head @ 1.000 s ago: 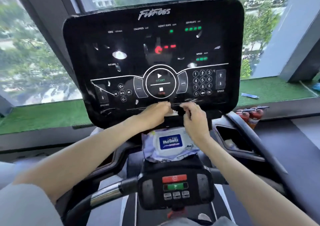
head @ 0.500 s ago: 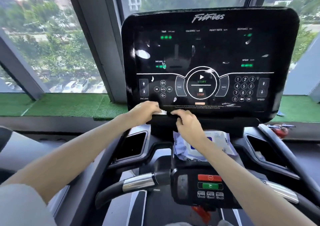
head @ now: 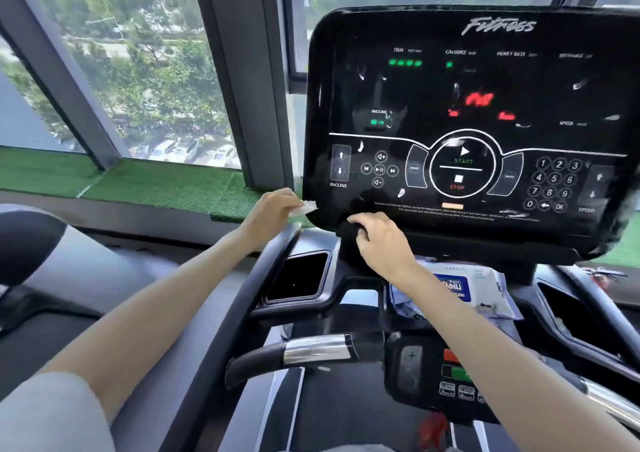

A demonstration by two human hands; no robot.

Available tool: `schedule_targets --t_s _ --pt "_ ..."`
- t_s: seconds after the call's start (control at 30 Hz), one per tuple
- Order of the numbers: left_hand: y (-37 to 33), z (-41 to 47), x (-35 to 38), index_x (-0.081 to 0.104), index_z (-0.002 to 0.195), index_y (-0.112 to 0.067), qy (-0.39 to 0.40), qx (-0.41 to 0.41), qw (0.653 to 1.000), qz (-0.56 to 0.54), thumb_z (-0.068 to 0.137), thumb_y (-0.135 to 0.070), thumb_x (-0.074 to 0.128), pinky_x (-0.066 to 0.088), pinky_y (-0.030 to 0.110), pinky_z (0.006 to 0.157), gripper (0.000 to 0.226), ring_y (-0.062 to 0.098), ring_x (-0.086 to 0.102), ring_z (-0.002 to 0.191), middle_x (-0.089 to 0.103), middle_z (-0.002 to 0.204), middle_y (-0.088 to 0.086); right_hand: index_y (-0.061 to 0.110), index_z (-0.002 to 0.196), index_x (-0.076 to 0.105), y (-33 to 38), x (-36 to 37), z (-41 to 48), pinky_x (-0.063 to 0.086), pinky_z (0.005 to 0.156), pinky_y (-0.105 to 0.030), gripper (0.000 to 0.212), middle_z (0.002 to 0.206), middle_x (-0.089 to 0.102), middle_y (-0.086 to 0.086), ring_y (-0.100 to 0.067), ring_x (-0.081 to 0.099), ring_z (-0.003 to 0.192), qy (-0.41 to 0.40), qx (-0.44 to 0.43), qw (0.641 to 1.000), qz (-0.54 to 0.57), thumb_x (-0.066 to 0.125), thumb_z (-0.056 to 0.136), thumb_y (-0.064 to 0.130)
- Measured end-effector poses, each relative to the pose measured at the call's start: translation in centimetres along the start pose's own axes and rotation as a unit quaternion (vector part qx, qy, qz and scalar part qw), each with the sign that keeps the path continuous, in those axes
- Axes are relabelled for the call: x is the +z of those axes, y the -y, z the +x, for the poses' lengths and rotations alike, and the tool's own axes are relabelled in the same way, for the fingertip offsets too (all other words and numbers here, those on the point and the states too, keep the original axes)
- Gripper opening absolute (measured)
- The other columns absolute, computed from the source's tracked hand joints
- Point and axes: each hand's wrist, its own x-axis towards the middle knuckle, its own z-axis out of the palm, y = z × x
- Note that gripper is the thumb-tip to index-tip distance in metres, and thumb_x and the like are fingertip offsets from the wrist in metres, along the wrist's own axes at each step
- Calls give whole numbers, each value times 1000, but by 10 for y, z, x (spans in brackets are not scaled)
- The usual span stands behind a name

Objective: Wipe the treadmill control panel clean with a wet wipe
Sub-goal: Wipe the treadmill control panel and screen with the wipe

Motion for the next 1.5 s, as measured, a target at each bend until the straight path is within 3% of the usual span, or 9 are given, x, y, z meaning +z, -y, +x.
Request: schedule_targets --t_s 0.17,0.27,0.47,0.67,0.83,0.97,1.13,1.33,1.5 --pt "0 -10 -8 66 94 3 -264 -139 954 -9 87 13 48 43 21 70 22 18 51 80 60 91 13 10 117 61 -1 7 1 47 81 -33 40 112 65 -2 -20 52 105 -20 -55 995 -84 48 79 2" --pt "-22 -16 19 66 101 1 -222 45 974 24 78 20 53 51 25 70 32 20 55 83 61 93 12 9 113 63 -4 9 1 49 75 -35 40 105 67 -2 -23 54 97 -33 -73 991 -110 52 75 1" --pt "-8 -15 36 66 104 -2 -113 126 984 61 69 20 61 55 35 64 42 20 51 92 56 103 7 12 110 64 -10 1 5 47 80 -33 39 106 67 0 -21 54 99 -11 -87 992 -95 52 75 3" --pt "13 1 -18 67 102 5 -325 -199 925 7 87 13 48 37 13 69 25 27 57 82 63 92 18 16 114 63 -8 -8 13 42 89 -32 38 114 65 2 -20 53 108 70 -84 988 -107 47 80 6" --pt "-67 46 -44 68 105 -2 -292 -202 915 -194 86 6 54 46 18 76 25 16 59 86 66 97 6 19 106 69 7 -30 39 47 88 -32 28 102 71 -2 -22 61 100 82 -34 996 -7 51 85 15" --pt "-124 56 -58 68 97 -5 -122 -209 788 -566 81 13 52 54 27 64 29 19 65 74 69 86 9 20 105 64 37 -74 69 55 79 -36 20 92 70 -5 -20 66 86 27 65 942 327 63 85 23" --pt "-151 64 -58 63 115 -1 -32 -155 714 -682 88 1 45 53 30 71 32 18 63 82 68 94 10 8 98 61 39 -116 90 47 56 -23 19 86 69 -13 -16 62 67 -43 133 893 428 68 80 10" --pt "-184 80 -51 67 109 -3 -40 -105 749 -653 84 -2 61 52 33 83 26 22 65 90 67 99 15 6 92 61 36 -138 94 53 54 -28 13 76 69 -15 -19 65 58 -39 139 843 518 63 80 0" --pt "-200 93 -52 66 104 -1 -89 -160 745 -641 84 8 57 55 33 66 24 22 68 76 69 90 14 17 84 64 21 -146 98 57 61 -33 6 75 69 -6 -17 67 67 -78 79 919 379 67 79 17"
